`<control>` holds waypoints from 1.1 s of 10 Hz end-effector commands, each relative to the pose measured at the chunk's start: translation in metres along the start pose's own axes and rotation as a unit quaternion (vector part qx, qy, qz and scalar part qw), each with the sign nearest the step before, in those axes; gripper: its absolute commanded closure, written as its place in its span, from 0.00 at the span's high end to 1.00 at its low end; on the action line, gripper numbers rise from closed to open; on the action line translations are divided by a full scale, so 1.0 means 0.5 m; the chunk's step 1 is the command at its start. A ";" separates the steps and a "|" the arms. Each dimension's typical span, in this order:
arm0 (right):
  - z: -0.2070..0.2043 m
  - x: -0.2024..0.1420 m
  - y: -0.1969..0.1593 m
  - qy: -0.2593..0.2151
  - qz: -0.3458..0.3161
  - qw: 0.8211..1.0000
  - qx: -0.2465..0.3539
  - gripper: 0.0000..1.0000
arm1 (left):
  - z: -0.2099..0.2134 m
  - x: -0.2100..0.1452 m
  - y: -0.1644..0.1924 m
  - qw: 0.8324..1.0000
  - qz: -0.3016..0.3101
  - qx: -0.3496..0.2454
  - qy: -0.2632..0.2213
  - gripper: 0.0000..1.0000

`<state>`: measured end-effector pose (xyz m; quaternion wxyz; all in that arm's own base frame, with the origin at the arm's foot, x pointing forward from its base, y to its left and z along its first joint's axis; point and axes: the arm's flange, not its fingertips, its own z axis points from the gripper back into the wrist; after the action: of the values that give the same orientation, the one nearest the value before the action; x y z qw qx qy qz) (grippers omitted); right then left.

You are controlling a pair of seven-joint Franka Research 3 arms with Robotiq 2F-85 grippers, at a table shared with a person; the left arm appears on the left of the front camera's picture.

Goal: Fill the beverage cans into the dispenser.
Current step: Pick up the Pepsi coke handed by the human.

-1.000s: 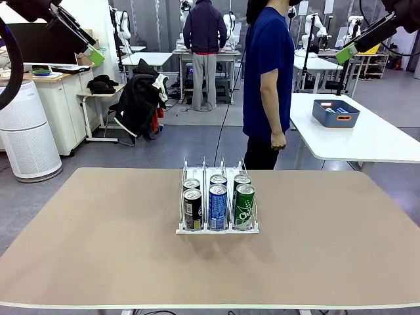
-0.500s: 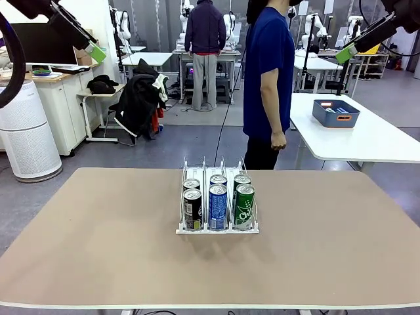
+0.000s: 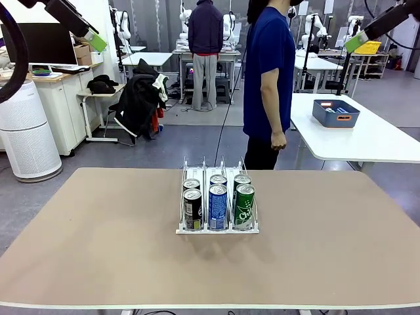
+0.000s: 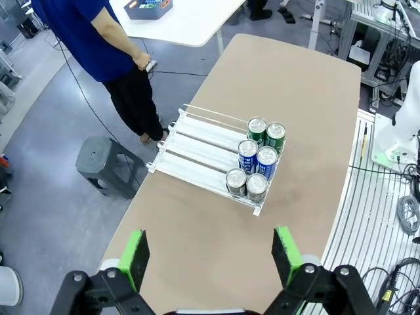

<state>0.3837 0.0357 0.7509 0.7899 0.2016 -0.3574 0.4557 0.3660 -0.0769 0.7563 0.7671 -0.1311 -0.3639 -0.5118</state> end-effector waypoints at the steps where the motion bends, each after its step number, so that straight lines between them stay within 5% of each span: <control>1: 0.022 0.015 0.020 0.013 -0.010 1.000 -0.019 1.00 | 0.009 0.008 0.012 1.000 0.005 -0.014 -0.009 1.00; 11: 0.047 0.025 0.035 0.035 0.015 0.998 -0.052 1.00 | -0.002 0.009 0.012 0.999 0.027 -0.033 -0.012 1.00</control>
<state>0.3644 0.0368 0.7755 0.8046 0.1389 -0.3547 0.4556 0.3727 -0.0784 0.7604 0.7717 -0.1698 -0.3526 -0.5013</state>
